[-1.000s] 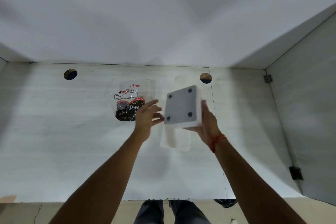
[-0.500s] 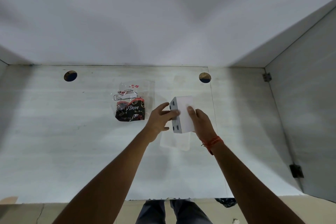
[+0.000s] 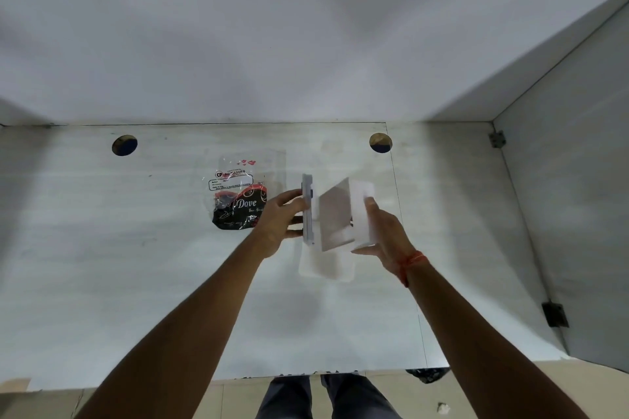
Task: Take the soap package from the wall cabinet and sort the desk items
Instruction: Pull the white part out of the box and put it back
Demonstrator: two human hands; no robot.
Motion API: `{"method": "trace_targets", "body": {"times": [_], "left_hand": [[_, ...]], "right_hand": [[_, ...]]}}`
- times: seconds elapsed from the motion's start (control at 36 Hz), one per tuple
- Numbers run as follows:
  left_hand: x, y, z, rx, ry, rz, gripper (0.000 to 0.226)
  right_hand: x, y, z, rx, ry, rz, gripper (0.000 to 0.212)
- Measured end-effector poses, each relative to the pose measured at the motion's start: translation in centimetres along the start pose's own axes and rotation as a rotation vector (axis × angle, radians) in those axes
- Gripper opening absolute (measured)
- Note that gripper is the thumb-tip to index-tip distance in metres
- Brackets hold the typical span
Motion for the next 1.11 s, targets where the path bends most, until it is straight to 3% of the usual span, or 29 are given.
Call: {"method": "trace_targets", "body": {"times": [0.14, 0.31, 0.44, 0.64, 0.78, 0.83, 0.94, 1.11], "left_hand": [[0.8, 0.5, 1.7, 0.114, -0.197, -0.038, 0.021], [0.6, 3.1, 6.0, 0.729, -0.506, 0.03, 0.093], [0.0, 5.3, 7.7, 1.001, -0.632, 0.075, 0.099], [-0.1, 6.6, 6.6, 1.218, -0.644, 0.073, 0.091], [-0.9, 5.0, 0.9, 1.187, -0.531, -0.223, 0.059], [-1.0, 6.1, -0.9, 1.089, -0.46, -0.138, 0.056], [-0.6, 9.7, -2.5, 1.038, -0.384, 0.132, 0.075], [0.3, 10.5, -2.7, 1.027, -0.421, 0.201, 0.067]], "right_hand": [[0.2, 0.9, 0.6, 0.022, -0.052, 0.025, 0.047], [-0.4, -0.5, 3.3, 0.153, -0.153, 0.039, 0.047], [-0.8, -1.8, 5.2, 0.319, -0.189, 0.017, 0.031], [-0.9, -2.2, 5.6, 0.426, -0.216, 0.009, 0.037], [-0.4, -2.0, 5.6, 0.446, -0.221, 0.026, 0.038], [-0.3, -1.9, 5.7, 0.454, -0.224, 0.031, 0.035], [-0.4, -1.8, 5.8, 0.42, -0.226, 0.035, 0.034], [-0.6, -2.4, 6.8, 0.368, -0.257, 0.005, 0.038]]}}
Point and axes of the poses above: each hand's wrist, its own x-axis towards the middle knuckle, its own z-axis out of the back of the hand, y = z × x, the point moved 10 cm from there along x, towards the middle knuckle
